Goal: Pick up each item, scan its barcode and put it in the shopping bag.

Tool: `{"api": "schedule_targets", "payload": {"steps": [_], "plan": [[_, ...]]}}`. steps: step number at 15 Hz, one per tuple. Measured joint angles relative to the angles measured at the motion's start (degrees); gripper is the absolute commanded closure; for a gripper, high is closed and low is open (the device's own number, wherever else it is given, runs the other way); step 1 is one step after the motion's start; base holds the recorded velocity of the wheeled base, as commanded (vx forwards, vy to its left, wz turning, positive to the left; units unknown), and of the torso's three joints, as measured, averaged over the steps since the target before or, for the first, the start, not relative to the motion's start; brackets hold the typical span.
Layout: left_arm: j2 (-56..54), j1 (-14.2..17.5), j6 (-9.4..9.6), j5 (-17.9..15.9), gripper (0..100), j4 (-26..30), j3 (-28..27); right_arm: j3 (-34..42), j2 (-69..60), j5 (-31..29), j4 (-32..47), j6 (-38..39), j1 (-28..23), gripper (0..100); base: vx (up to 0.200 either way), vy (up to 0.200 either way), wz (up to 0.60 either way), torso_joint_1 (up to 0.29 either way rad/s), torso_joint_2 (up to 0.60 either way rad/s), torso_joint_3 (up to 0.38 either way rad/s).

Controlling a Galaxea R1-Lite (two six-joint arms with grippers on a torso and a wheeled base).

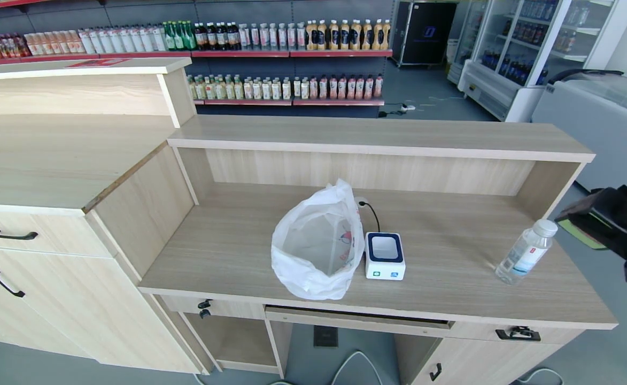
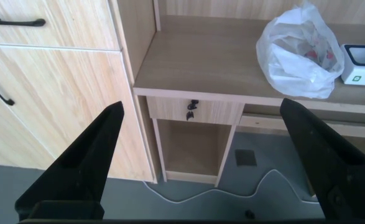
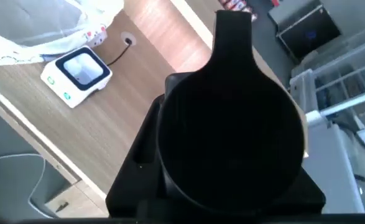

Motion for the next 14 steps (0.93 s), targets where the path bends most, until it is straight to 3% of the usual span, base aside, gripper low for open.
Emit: {"api": "schedule_targets", "payload": {"steps": [3,6,10,12,14], "plan": [[0.00,-0.05,0.00,0.00,0,0.00,0.00,1.02,0.24,-0.72,10.08,4.82,-10.73,100,0.000,0.000,0.00,0.000,0.00,0.000],[0.00,-0.07,0.00,0.00,0,0.00,0.00,1.62,-0.48,-0.37,13.08,9.53,-14.23,100,0.000,0.000,0.60,0.007,0.00,0.004],[0.00,-0.05,0.00,0.00,0,0.00,0.00,1.38,-0.44,-4.55,12.84,15.98,-10.89,100,0.000,0.000,0.60,0.001,0.00,0.006],[0.00,-0.05,-0.02,0.00,0,0.00,0.00,0.74,0.72,-9.89,12.59,25.54,-7.45,100,0.000,0.000,0.60,0.000,0.00,0.007],[0.00,-0.02,0.00,0.00,0,0.02,0.00,-0.59,4.82,-11.29,12.35,37.64,-4.41,100,0.000,0.000,0.00,0.000,0.00,0.000]]}}
